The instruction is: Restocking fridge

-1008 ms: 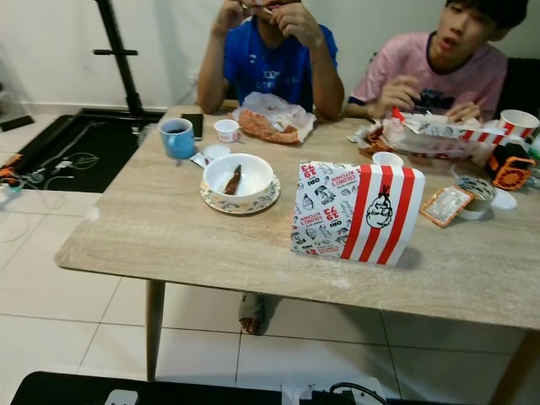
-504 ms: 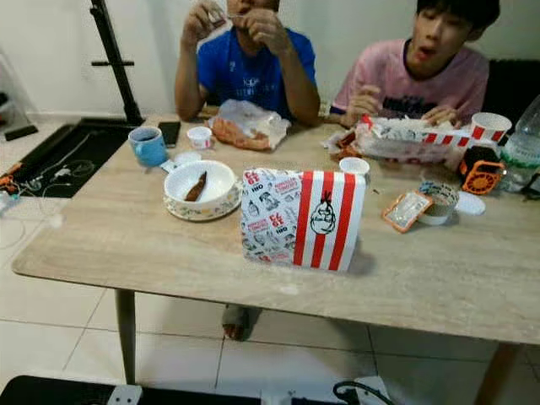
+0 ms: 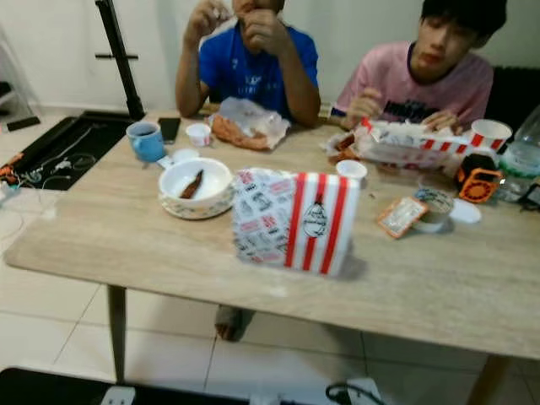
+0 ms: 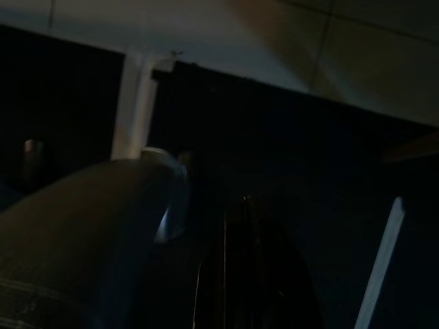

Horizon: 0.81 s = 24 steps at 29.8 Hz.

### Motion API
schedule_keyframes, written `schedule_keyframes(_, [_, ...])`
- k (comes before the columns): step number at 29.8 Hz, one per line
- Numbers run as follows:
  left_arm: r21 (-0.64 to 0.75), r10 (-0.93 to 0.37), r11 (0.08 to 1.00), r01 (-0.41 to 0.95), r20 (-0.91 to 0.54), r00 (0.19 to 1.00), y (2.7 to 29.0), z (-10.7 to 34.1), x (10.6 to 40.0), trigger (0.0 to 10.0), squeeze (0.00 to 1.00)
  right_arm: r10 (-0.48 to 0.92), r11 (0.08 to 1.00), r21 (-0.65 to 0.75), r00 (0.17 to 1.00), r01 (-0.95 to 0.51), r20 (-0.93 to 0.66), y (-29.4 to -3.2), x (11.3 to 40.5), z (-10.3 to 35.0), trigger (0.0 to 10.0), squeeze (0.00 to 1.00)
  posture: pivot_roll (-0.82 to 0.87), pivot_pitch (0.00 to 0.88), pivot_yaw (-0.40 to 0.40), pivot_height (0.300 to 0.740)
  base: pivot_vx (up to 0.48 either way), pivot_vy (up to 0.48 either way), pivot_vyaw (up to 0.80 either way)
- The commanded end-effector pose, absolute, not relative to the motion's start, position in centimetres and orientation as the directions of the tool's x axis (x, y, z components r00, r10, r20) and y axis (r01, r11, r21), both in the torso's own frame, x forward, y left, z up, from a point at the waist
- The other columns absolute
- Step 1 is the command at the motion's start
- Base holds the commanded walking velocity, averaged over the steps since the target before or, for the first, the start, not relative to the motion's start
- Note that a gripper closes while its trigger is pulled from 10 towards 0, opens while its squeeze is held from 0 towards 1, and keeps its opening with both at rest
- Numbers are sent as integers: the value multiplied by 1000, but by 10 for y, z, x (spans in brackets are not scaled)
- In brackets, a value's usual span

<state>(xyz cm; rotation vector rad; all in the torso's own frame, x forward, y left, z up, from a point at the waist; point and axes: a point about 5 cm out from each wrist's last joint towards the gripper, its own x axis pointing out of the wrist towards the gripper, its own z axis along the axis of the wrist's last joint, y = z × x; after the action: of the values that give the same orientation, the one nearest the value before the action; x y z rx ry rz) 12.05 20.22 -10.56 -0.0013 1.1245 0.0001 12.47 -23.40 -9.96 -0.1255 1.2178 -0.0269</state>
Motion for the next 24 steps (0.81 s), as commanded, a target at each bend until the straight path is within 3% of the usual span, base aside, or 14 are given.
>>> schedule_keyframes(1, [40,76,995,-89,-891,448,219,-102,122,10000,0,-81,993,-106,350,-54,-933,-232,124,-100,10000,0,-10,0,20,740,0,0,0])
schedule_keyframes(7, [91,217,958,-272,-850,479,249,-93,129,10000,0,-83,993,-109,348,-55,-934,-233,122,-100,10000,0,-8,0,19,740,0,0,0])
schedule_keyframes(8, [93,294,916,-390,-819,493,267,-86,133,10000,0,-85,992,-111,345,-55,-935,-234,121,-101,10000,0,-6,0,19,740,0,0,0])
schedule_keyframes(13, [88,381,854,-514,-778,500,288,-76,137,10000,0,-87,992,-113,341,-56,-936,-235,119,-101,10000,0,-6,0,18,740,0,0,0])
schedule_keyframes(14, [77,510,737,-671,-714,479,317,-62,137,10000,651,-87,992,-112,337,-56,-937,-235,117,-102,10000,0,-6,0,19,740,0,0,0])
schedule_keyframes(16, [76,561,686,-724,-689,459,329,-57,136,10000,651,-87,992,-112,336,-57,-938,-235,116,-102,10000,0,-6,0,19,740,0,0,0])
schedule_keyframes(17, [65,627,606,-793,-653,425,345,-48,134,10000,1000,-86,992,-111,335,-57,-938,-235,116,-102,10000,0,-7,0,17,740,0,0,0])
schedule_keyframes(20, [19,769,423,-906,-536,348,389,-17,130,10000,1000,-81,993,-107,336,-59,-938,-235,115,-102,10000,0,-2,0,12,740,0,0,0])
schedule_keyframes(24, [-43,844,348,-936,-420,333,418,15,139,10000,1000,-82,992,-109,337,-60,-938,-236,115,-102,10000,0,-6,0,15,740,0,0,0])
